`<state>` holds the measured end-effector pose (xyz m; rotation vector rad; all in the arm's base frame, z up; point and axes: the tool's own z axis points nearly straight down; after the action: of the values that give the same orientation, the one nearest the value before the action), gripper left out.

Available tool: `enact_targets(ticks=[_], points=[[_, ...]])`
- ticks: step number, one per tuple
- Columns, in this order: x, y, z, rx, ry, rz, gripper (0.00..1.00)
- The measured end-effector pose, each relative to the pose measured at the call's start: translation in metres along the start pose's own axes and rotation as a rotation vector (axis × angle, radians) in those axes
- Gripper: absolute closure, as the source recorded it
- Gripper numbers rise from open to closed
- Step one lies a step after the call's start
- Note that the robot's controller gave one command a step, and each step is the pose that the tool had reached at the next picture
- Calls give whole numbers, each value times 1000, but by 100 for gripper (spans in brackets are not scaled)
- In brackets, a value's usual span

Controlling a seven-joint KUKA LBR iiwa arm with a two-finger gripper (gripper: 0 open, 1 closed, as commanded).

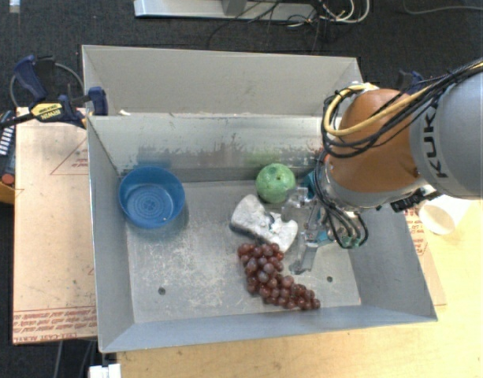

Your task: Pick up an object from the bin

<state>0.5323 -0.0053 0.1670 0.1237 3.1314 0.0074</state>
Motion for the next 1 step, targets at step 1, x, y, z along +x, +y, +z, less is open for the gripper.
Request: enact_targets(ticks=[1], points=[[50,10,86,-1,15,14,0]])
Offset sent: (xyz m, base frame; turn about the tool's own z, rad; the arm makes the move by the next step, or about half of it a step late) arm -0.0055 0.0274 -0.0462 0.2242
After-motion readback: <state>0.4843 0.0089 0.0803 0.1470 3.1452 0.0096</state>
